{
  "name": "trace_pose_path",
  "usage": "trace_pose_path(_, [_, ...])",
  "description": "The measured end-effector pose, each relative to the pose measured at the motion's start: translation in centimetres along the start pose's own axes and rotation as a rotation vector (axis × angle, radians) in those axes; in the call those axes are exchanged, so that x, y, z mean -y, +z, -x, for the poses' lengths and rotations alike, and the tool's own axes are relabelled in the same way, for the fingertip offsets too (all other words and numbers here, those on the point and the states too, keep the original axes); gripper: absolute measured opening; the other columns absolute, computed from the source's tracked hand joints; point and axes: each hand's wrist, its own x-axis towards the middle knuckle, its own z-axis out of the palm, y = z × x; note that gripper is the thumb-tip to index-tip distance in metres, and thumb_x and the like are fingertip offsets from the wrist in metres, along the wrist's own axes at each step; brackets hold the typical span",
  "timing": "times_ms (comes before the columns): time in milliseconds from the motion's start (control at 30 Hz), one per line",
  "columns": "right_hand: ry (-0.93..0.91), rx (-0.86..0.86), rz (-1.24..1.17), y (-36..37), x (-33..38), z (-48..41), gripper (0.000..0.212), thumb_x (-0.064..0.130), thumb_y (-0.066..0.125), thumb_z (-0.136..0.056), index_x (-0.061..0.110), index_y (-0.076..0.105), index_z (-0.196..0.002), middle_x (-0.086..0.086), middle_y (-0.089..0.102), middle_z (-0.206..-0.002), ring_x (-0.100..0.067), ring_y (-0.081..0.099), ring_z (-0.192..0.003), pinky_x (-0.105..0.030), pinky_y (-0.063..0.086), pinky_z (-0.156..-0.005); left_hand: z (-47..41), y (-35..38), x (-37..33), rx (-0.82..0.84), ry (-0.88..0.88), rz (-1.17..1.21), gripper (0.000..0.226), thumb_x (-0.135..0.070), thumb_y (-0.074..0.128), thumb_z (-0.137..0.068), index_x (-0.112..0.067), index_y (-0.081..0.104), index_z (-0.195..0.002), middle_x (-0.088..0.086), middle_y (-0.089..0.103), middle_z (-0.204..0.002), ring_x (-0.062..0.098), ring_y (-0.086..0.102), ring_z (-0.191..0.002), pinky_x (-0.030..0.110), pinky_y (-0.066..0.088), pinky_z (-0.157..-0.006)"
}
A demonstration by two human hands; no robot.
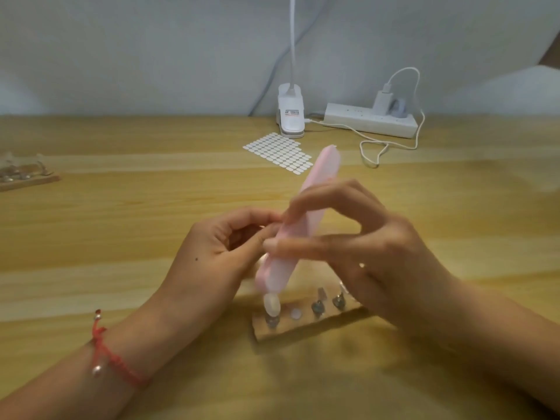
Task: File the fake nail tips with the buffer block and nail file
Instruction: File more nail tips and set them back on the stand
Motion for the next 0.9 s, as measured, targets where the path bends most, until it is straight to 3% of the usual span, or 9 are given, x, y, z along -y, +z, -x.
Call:
trace_pose_path(67, [-0.068, 0.029, 0.014, -0.1, 0.3, -0.1, 0.05, -0.02, 0.055, -0.085, 0.017, 0.071, -0.116, -0.016, 0.062, -0.113, -0.031, 0.056, -0.11, -0.041, 0.04, -0.107, -0.1, 0.1, -0.1, 0.004, -0.007, 0.016, 0.034, -0.03, 0.061, -0.075, -0.009, 0.073, -0.098, 0.011, 0.075, -0.093, 0.016, 0.068, -0.086, 0.023, 0.051, -0.075])
trace_pose_path(200, [0.15, -0.058, 0.032, -1.4, -1.7, -0.4, 0.045, -0.019, 0.059, -0.087, 0.012, 0.066, -0.119, -0.015, 0.062, -0.111, -0.032, 0.058, -0.106, -0.041, 0.048, -0.092, 0.0, 0.1, -0.3, -0.003, -0.018, -0.023, 0.027, -0.032, 0.063, -0.075, -0.016, 0.075, -0.093, 0.03, 0.065, -0.096, 0.019, 0.054, -0.081, 0.026, 0.04, -0.073])
trace_pose_path(300, [-0.015, -0.021, 0.017, -0.1, 0.6, -0.2, 0.048, -0.019, 0.055, -0.085, 0.015, 0.069, -0.116, -0.014, 0.061, -0.112, -0.031, 0.057, -0.106, -0.034, 0.043, -0.1, 0.0, 0.0, -0.5, 0.002, -0.032, 0.03, 0.033, -0.038, 0.065, -0.072, -0.015, 0.075, -0.093, 0.041, 0.057, -0.092, 0.026, 0.049, -0.08, 0.038, 0.037, -0.075])
trace_pose_path(367, [-0.028, -0.005, 0.018, -0.2, 0.3, -0.4, 0.048, -0.02, 0.055, -0.085, 0.015, 0.068, -0.116, -0.016, 0.062, -0.111, -0.033, 0.058, -0.105, -0.036, 0.043, -0.099, 0.0, 0.0, -0.5, -0.001, -0.031, 0.045, 0.034, -0.038, 0.065, -0.072, -0.015, 0.076, -0.094, 0.039, 0.059, -0.093, 0.025, 0.051, -0.081, 0.037, 0.039, -0.075])
trace_pose_path(467, [0.168, -0.075, -0.006, -1.2, -1.6, -0.6, 0.046, -0.02, 0.058, -0.087, 0.009, 0.062, -0.122, -0.017, 0.062, -0.111, -0.035, 0.059, -0.105, -0.048, 0.048, -0.094, 0.0, 0.0, -0.3, -0.014, -0.021, 0.006, 0.023, -0.033, 0.067, -0.076, -0.018, 0.076, -0.091, 0.04, 0.056, -0.092, 0.022, 0.047, -0.081, 0.034, 0.034, -0.075])
trace_pose_path(633, [-0.036, 0.02, 0.047, 0.1, 0.7, -0.1, 0.051, -0.02, 0.055, -0.084, 0.016, 0.07, -0.116, -0.016, 0.062, -0.113, -0.033, 0.057, -0.108, -0.04, 0.041, -0.103, -0.1, -0.1, -0.1, -0.02, -0.016, 0.023, 0.025, -0.034, 0.068, -0.077, -0.017, 0.076, -0.094, 0.041, 0.057, -0.092, 0.028, 0.05, -0.079, 0.039, 0.038, -0.074])
trace_pose_path(767, [0.147, -0.045, 0.081, -1.0, -1.3, -0.6, 0.051, -0.023, 0.06, -0.084, 0.013, 0.065, -0.12, -0.017, 0.063, -0.111, -0.034, 0.059, -0.104, -0.042, 0.049, -0.092, -0.1, -0.1, 0.0, -0.037, 0.016, -0.055, 0.022, -0.036, 0.068, -0.077, -0.021, 0.076, -0.091, 0.036, 0.059, -0.094, 0.024, 0.051, -0.077, 0.033, 0.039, -0.073])
trace_pose_path(867, [-0.038, 0.026, 0.07, 0.2, 0.9, -0.1, 0.046, -0.014, 0.049, -0.09, 0.016, 0.07, -0.117, -0.017, 0.063, -0.112, -0.033, 0.058, -0.108, -0.041, 0.041, -0.104, -0.1, 0.0, 0.0, -0.026, 0.025, -0.057, 0.02, -0.035, 0.07, -0.082, -0.018, 0.075, -0.092, 0.037, 0.059, -0.093, 0.039, 0.054, -0.071, 0.047, 0.046, -0.068])
trace_pose_path(900, [-0.071, 0.047, 0.068, 0.2, 1.1, -0.2, 0.043, -0.011, 0.049, -0.092, 0.017, 0.07, -0.117, -0.017, 0.063, -0.112, -0.034, 0.058, -0.108, -0.042, 0.04, -0.106, -0.1, 0.0, 0.0, -0.027, 0.026, -0.06, 0.021, -0.036, 0.07, -0.081, -0.018, 0.074, -0.092, 0.037, 0.059, -0.091, 0.038, 0.054, -0.07, 0.045, 0.047, -0.068])
